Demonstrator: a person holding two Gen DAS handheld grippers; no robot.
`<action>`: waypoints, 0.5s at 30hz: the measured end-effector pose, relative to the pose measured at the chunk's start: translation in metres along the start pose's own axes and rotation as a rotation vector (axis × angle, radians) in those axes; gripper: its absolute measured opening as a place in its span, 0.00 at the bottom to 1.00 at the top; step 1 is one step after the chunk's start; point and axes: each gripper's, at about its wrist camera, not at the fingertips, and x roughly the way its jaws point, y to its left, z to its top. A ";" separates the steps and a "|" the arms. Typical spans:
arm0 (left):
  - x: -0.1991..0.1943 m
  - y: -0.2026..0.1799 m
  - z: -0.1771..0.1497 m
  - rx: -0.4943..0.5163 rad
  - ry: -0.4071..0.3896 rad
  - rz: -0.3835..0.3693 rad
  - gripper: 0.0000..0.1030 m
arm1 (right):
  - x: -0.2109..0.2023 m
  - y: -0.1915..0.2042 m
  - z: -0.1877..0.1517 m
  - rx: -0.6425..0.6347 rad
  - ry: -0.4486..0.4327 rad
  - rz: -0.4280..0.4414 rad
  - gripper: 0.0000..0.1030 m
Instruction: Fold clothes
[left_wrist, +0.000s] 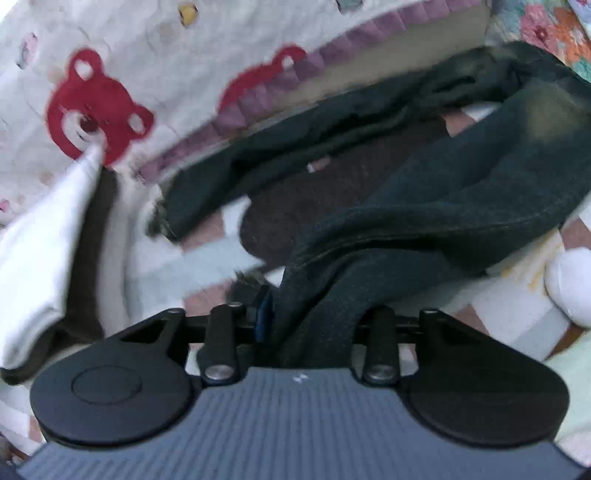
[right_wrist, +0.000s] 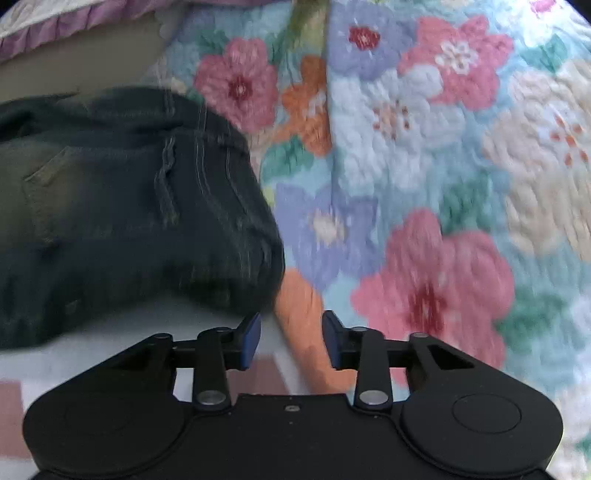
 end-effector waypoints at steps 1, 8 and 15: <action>-0.003 -0.002 0.002 -0.006 -0.007 0.005 0.38 | -0.008 -0.002 -0.001 0.026 -0.001 0.026 0.46; 0.010 0.002 0.003 -0.109 0.035 0.005 0.40 | -0.032 0.020 0.025 0.243 -0.019 0.381 0.53; 0.010 -0.011 0.005 -0.027 0.048 -0.014 0.24 | -0.104 0.167 0.055 -0.472 -0.175 0.903 0.50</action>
